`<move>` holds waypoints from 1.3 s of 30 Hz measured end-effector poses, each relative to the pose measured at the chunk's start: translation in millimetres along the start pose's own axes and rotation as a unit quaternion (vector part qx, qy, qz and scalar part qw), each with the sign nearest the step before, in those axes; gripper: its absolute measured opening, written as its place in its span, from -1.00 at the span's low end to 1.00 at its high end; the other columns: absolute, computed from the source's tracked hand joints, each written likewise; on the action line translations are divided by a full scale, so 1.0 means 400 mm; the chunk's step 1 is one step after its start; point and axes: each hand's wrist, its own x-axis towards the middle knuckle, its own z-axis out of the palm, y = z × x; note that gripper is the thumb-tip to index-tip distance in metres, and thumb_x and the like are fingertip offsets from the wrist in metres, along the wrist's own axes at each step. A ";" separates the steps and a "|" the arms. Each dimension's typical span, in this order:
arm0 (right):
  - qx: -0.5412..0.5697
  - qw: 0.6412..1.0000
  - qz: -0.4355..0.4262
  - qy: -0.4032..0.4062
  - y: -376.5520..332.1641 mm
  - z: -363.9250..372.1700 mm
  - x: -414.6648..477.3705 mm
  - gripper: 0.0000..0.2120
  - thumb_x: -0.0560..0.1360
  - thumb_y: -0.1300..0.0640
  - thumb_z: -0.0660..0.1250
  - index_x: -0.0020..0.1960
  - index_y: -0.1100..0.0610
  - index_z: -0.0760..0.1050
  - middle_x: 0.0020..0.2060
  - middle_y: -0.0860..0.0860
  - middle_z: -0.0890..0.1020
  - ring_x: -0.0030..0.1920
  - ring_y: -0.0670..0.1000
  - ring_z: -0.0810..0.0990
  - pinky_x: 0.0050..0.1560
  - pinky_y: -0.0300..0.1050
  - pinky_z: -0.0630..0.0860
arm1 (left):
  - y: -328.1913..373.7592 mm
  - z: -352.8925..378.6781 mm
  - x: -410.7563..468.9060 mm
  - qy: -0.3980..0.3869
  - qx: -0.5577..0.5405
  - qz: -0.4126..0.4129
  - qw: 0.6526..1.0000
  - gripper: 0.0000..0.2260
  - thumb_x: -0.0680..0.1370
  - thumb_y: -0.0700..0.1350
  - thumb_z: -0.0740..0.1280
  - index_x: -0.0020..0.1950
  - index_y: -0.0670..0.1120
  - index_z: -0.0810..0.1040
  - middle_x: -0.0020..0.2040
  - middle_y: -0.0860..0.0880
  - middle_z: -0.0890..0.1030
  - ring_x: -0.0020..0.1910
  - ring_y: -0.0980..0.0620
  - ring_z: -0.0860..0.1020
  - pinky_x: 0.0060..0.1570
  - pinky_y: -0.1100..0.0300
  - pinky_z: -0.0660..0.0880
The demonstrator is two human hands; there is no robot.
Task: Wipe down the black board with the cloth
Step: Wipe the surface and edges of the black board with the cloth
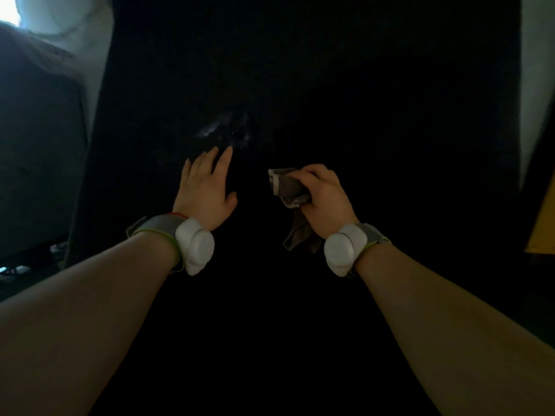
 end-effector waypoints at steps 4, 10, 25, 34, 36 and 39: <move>-0.023 0.999 -0.017 0.038 -0.021 -0.033 0.068 -0.57 0.51 0.34 0.26 0.35 0.12 0.42 0.29 0.13 0.39 0.26 0.20 0.35 0.28 0.15 0.34 | -0.018 -0.035 0.070 0.029 -0.001 0.012 0.999 -0.29 0.52 -0.08 0.32 0.54 -0.15 -0.01 0.53 -0.19 0.07 0.50 -0.16 0.04 0.47 -0.07 -0.08; -0.098 0.987 -0.017 0.124 -0.043 -0.087 0.168 -0.56 0.50 0.29 0.27 0.35 0.03 0.41 0.31 0.06 0.38 0.30 0.15 0.31 0.25 0.09 0.29 | -0.036 -0.088 0.177 0.068 -0.008 0.048 0.997 -0.31 0.51 -0.10 0.33 0.53 -0.20 0.05 0.54 -0.17 0.05 0.51 -0.14 0.03 0.47 -0.04 -0.05; -0.183 0.952 -0.020 0.245 -0.047 -0.164 0.363 -0.60 0.45 0.30 0.27 0.24 0.00 0.49 0.29 0.07 0.40 0.30 0.18 0.30 0.26 0.20 0.22 | -0.071 -0.104 0.333 0.087 -0.004 0.089 0.992 -0.32 0.51 -0.06 0.33 0.53 -0.18 0.08 0.54 -0.18 0.04 0.51 -0.16 0.02 0.46 -0.06 -0.03; -0.194 0.952 0.061 0.229 -0.004 -0.162 0.454 -0.53 0.44 0.26 0.28 0.26 -0.13 0.45 0.34 0.07 0.29 0.33 0.21 0.21 0.30 0.29 0.13 | -0.083 -0.075 0.349 0.096 0.015 0.099 0.990 -0.30 0.53 0.07 0.30 0.53 -0.16 0.05 0.54 -0.19 -0.03 0.52 -0.16 -0.07 0.47 -0.03 -0.12; -0.187 0.958 0.079 0.203 0.008 -0.142 0.467 -0.52 0.44 0.24 0.28 0.27 -0.18 0.43 0.33 0.04 0.28 0.33 0.20 0.20 0.27 0.31 0.15 | -0.081 -0.067 0.353 0.099 0.017 0.092 0.991 -0.29 0.53 0.08 0.29 0.54 -0.16 0.04 0.54 -0.19 -0.03 0.52 -0.16 -0.07 0.46 -0.03 -0.13; -0.175 0.964 0.076 0.182 0.016 -0.139 0.474 -0.56 0.43 0.20 0.32 0.22 -0.20 0.45 0.26 0.00 0.30 0.27 0.18 0.23 0.20 0.30 0.21 | -0.078 -0.057 0.361 0.100 0.018 0.090 0.991 -0.28 0.53 0.09 0.29 0.54 -0.15 0.03 0.55 -0.18 -0.05 0.52 -0.16 -0.09 0.45 -0.03 -0.15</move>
